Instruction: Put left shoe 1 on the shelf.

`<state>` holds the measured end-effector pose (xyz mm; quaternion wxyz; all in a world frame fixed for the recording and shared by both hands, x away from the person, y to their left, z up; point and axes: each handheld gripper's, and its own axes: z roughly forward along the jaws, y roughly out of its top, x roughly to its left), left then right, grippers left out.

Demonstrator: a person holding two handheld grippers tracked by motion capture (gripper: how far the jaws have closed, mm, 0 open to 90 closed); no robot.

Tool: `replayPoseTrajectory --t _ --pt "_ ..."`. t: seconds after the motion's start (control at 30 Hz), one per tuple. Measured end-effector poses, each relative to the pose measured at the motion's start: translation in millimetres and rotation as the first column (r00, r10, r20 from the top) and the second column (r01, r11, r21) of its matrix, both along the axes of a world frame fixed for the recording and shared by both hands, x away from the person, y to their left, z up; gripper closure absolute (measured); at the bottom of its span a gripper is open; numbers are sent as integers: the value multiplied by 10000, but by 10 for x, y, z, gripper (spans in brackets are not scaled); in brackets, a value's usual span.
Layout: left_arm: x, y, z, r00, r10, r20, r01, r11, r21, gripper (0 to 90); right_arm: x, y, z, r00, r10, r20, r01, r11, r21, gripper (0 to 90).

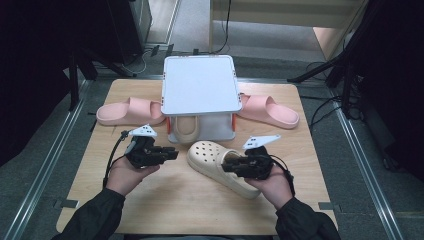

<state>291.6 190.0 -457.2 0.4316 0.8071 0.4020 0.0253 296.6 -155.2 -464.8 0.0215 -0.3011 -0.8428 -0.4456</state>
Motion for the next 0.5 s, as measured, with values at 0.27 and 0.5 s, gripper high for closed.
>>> replayPoseTrajectory --t 0.27,0.5 --pt "-1 -191 -113 9997 -248 25 248 9997 53 810 185 -314 45 9920 -1251 147 1251 9921 52 900" --pt "26 -274 -186 9993 -340 -178 343 9993 180 838 417 -378 -59 9880 -1538 122 1541 9878 -243 900"
